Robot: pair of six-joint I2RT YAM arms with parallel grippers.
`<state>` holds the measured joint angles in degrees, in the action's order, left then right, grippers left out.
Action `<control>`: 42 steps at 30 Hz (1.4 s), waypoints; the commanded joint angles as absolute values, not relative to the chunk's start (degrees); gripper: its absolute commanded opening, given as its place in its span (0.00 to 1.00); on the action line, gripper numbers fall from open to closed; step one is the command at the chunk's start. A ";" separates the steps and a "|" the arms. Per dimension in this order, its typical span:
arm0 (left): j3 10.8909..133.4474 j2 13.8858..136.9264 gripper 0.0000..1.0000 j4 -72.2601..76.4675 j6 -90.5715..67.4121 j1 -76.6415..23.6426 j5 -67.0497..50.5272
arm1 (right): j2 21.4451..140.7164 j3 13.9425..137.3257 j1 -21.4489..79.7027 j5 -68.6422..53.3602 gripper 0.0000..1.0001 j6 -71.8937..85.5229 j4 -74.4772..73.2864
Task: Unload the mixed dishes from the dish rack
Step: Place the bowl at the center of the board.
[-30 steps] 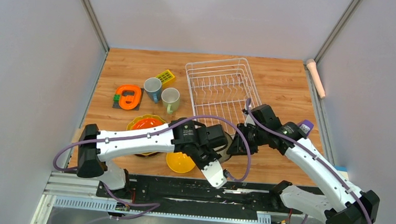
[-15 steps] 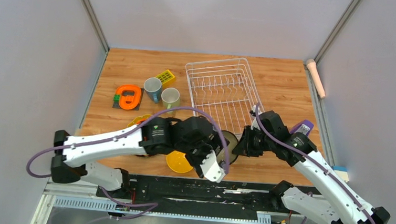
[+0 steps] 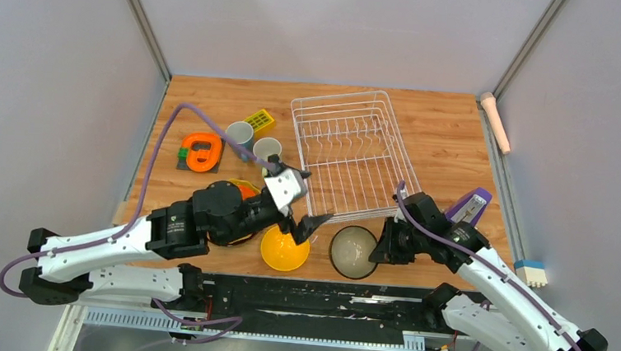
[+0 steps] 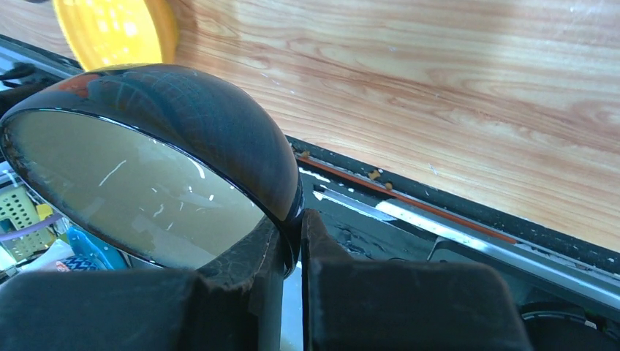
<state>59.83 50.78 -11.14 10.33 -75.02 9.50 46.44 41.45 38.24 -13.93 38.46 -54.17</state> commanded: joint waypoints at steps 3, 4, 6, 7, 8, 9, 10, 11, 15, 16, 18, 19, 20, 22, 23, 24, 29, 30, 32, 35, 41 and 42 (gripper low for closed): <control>61.34 52.23 1.00 -33.36 -39.52 -74.88 57.31 | 48.42 40.83 42.33 -11.27 0.02 41.15 -47.99; 61.39 52.28 1.00 -40.70 -43.58 -74.88 62.31 | 50.13 41.08 44.06 -8.71 0.02 41.81 -47.99; 61.93 51.95 1.00 -51.26 -55.02 -74.90 66.92 | 53.95 42.34 47.50 -5.56 0.02 43.00 -48.18; 62.40 51.68 1.00 -54.28 -61.35 -74.89 67.69 | 55.58 43.11 48.84 -4.03 0.02 43.78 -48.18; 62.40 50.91 1.00 -59.10 -63.68 -74.84 68.56 | 57.13 43.74 49.65 -2.80 0.02 44.60 -48.10; 62.14 50.46 1.00 -60.75 -66.85 -74.87 68.78 | 58.49 44.18 50.24 -1.94 0.02 45.42 -47.96; 61.87 49.31 1.00 -63.29 -68.01 -74.88 68.90 | 59.76 44.45 50.60 -1.31 0.03 46.04 -47.79; 61.26 48.69 1.00 -64.43 -70.40 -74.88 68.90 | 60.91 44.52 50.79 -1.02 0.03 46.48 -47.47; 58.59 44.46 1.00 -66.61 -72.84 -74.89 68.82 | 63.62 44.27 51.42 -0.42 0.05 47.81 -46.42; 58.21 43.19 1.00 -66.53 -72.72 -74.88 68.91 | 63.83 44.17 51.47 -0.06 0.05 48.34 -46.36; 57.43 41.70 1.00 -66.50 -72.84 -74.88 69.28 | 64.06 44.20 51.49 2.37 0.05 49.61 -46.31; 57.12 41.24 1.00 -66.37 -72.85 -74.88 69.40 | 64.21 44.33 51.46 2.72 0.07 50.21 -46.22; 56.99 40.32 1.00 -66.23 -72.75 -74.88 69.67 | 64.35 44.44 51.43 2.68 0.10 50.64 -46.00; 56.29 39.25 1.00 -65.84 -72.55 -74.93 69.77 | 64.91 44.49 51.46 2.24 0.14 51.03 -45.42; 56.05 38.66 1.00 -65.48 -72.53 -74.90 69.73 | 65.32 44.54 51.45 1.71 0.18 51.02 -45.10; 55.50 38.40 1.00 -65.13 -72.30 -74.89 69.53 | 65.79 44.72 51.49 1.07 0.23 50.74 -44.99; 55.18 37.83 1.00 -62.54 -69.25 -74.88 68.30 | 65.77 46.75 51.45 -1.49 0.59 49.19 -45.29; 55.26 37.90 1.00 -62.60 -68.97 -74.88 68.16 | 65.27 47.14 51.46 -1.49 0.63 48.95 -45.34; 54.94 37.96 1.00 -62.84 -69.07 -74.88 67.73 | 63.85 47.81 51.42 -1.37 0.73 48.67 -45.32; 54.25 38.03 1.00 -62.80 -69.16 -74.90 67.70 | 61.23 48.15 51.46 -0.77 0.93 48.04 -45.66; 54.21 38.15 1.00 -62.71 -68.91 -74.88 68.77 | 52.85 48.26 51.38 5.97 1.00 49.22 -46.28; 53.74 38.14 1.00 -62.50 -69.08 -74.88 68.75 | 51.31 48.12 51.33 6.92 1.00 49.89 -46.29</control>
<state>54.35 38.11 -64.49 -68.01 -74.91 66.54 56.31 45.84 51.20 1.74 48.42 -47.18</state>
